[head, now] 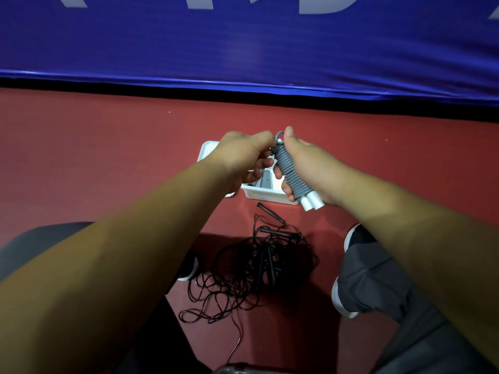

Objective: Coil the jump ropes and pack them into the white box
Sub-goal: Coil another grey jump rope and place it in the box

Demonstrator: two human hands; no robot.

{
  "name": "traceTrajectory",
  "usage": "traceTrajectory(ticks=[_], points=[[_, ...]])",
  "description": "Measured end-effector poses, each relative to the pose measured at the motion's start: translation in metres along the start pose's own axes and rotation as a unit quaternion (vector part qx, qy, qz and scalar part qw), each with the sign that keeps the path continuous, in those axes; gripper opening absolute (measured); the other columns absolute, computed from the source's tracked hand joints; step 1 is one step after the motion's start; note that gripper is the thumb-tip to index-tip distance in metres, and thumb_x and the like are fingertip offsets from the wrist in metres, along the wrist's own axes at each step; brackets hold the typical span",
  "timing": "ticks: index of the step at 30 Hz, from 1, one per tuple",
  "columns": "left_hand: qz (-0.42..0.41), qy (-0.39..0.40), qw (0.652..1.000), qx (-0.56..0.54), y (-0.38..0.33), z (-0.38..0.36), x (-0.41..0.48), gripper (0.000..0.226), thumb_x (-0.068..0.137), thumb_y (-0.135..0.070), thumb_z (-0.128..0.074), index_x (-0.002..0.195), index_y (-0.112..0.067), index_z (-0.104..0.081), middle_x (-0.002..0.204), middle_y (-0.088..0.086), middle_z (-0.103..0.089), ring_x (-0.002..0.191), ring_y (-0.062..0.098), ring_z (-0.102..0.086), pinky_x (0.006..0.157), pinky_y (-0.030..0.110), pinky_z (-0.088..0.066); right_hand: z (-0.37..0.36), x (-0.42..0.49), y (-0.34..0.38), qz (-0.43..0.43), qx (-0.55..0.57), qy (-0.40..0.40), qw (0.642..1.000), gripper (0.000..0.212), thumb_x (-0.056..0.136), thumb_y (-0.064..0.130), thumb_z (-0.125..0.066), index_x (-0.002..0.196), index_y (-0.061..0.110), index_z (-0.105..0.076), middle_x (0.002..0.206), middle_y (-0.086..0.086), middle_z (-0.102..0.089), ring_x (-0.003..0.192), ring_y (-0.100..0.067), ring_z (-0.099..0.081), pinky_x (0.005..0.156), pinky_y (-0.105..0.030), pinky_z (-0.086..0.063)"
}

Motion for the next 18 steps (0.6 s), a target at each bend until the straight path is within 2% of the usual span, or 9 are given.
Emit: traceTrajectory(ticks=[4,8,12,15,18], points=[[-0.042,-0.022,0.995,0.086,0.0022,-0.0026,-0.0006,0.018,0.090,-0.030,-0.073,0.083,-0.014,-0.068,0.066,-0.006,-0.066,0.068,0.010,-0.071,0.058,0.027,-0.047,-0.0001,-0.0020,-0.0015,0.024,-0.018,-0.004,1.000,0.038,0.106,0.069,-0.040,0.113,0.040,-0.063,0.080,-0.011,-0.065,0.051,-0.026,-0.057,0.052,-0.035,-0.052],[-0.043,0.022,0.998,0.037,-0.0029,0.0012,-0.0002,0.013,0.092,-0.021,-0.072,0.084,-0.011,-0.068,0.073,0.000,-0.065,0.076,0.015,-0.074,0.065,0.029,-0.053,0.0018,-0.0036,0.0039,0.037,-0.017,-0.027,0.999,0.038,0.106,0.069,-0.042,0.113,0.039,-0.065,0.081,-0.011,-0.066,0.052,-0.026,-0.059,0.051,-0.035,-0.053],[-0.028,0.073,0.997,-0.012,-0.0044,0.0042,-0.0016,0.006,0.093,-0.012,-0.066,0.093,-0.006,-0.066,0.083,0.006,-0.064,0.083,0.019,-0.074,0.066,0.028,-0.057,0.0010,-0.0059,0.0055,0.034,-0.011,-0.033,0.999,0.041,0.108,0.066,-0.043,0.114,0.033,-0.066,0.076,-0.008,-0.065,0.053,-0.026,-0.060,0.051,-0.035,-0.054],[-0.017,0.089,0.995,-0.044,-0.0038,0.0046,-0.0030,0.011,0.093,-0.017,-0.071,0.099,-0.008,-0.067,0.087,0.006,-0.065,0.080,0.019,-0.073,0.064,0.029,-0.052,-0.0007,-0.0081,0.0062,0.015,0.016,-0.023,0.999,0.044,0.109,0.065,-0.041,0.112,0.028,-0.065,0.074,-0.007,-0.065,0.052,-0.025,-0.060,0.051,-0.035,-0.055],[-0.015,0.089,0.995,-0.036,-0.0043,0.0055,-0.0020,0.018,0.094,-0.024,-0.077,0.101,-0.010,-0.069,0.082,0.002,-0.066,0.076,0.015,-0.071,0.062,0.027,-0.049,-0.0008,-0.0093,0.0071,0.008,0.020,-0.017,1.000,0.043,0.109,0.065,-0.040,0.116,0.031,-0.065,0.073,-0.006,-0.065,0.051,-0.025,-0.060,0.052,-0.035,-0.056]])
Point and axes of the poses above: each hand's wrist, its own x-axis towards the middle knuckle, its own z-axis out of the back of the hand, y = z × x, the point moved 1 cm from there along x, towards the middle knuckle
